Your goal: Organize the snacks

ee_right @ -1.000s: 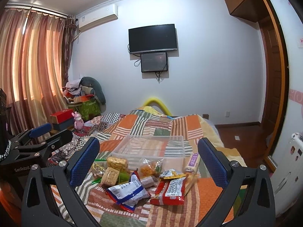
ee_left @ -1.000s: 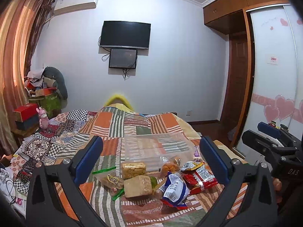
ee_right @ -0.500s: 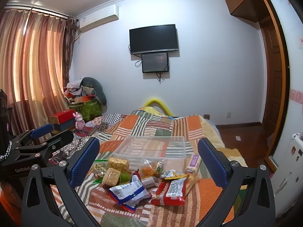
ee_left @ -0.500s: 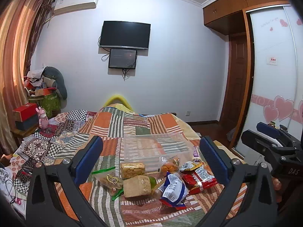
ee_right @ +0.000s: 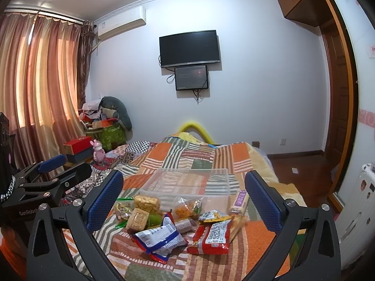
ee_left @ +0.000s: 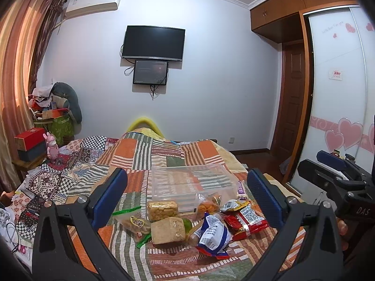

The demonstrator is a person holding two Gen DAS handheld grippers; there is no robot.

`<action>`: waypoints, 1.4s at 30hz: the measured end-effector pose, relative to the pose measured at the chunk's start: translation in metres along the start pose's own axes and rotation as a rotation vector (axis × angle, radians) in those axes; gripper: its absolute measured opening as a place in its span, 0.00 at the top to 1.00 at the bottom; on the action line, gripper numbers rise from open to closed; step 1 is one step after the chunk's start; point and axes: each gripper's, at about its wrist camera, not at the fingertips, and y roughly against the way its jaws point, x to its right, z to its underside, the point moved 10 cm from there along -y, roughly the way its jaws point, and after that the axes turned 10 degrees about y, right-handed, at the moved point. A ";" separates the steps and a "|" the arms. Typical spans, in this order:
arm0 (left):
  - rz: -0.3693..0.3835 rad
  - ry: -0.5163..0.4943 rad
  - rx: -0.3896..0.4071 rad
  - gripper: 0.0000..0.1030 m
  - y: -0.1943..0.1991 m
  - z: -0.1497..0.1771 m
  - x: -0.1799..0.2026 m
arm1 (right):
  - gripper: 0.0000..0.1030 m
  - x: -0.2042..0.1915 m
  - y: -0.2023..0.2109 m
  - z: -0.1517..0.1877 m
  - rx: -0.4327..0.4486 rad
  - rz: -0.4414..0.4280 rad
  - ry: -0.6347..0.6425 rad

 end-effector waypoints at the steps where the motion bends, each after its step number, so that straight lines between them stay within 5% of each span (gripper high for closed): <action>1: 0.000 -0.001 0.000 0.00 0.000 0.000 0.000 | 0.00 0.000 0.000 0.000 0.000 0.001 0.001; 19: -0.007 -0.001 -0.010 0.00 -0.007 0.001 -0.004 | 0.00 0.004 -0.011 0.008 -0.028 0.007 0.005; 25: -0.019 -0.020 -0.040 0.17 -0.018 0.007 -0.011 | 0.01 0.014 -0.025 0.020 -0.082 0.005 -0.025; 42: -0.119 -0.006 -0.304 0.49 -0.101 0.059 -0.089 | 0.44 0.043 -0.080 0.096 -0.384 -0.043 -0.116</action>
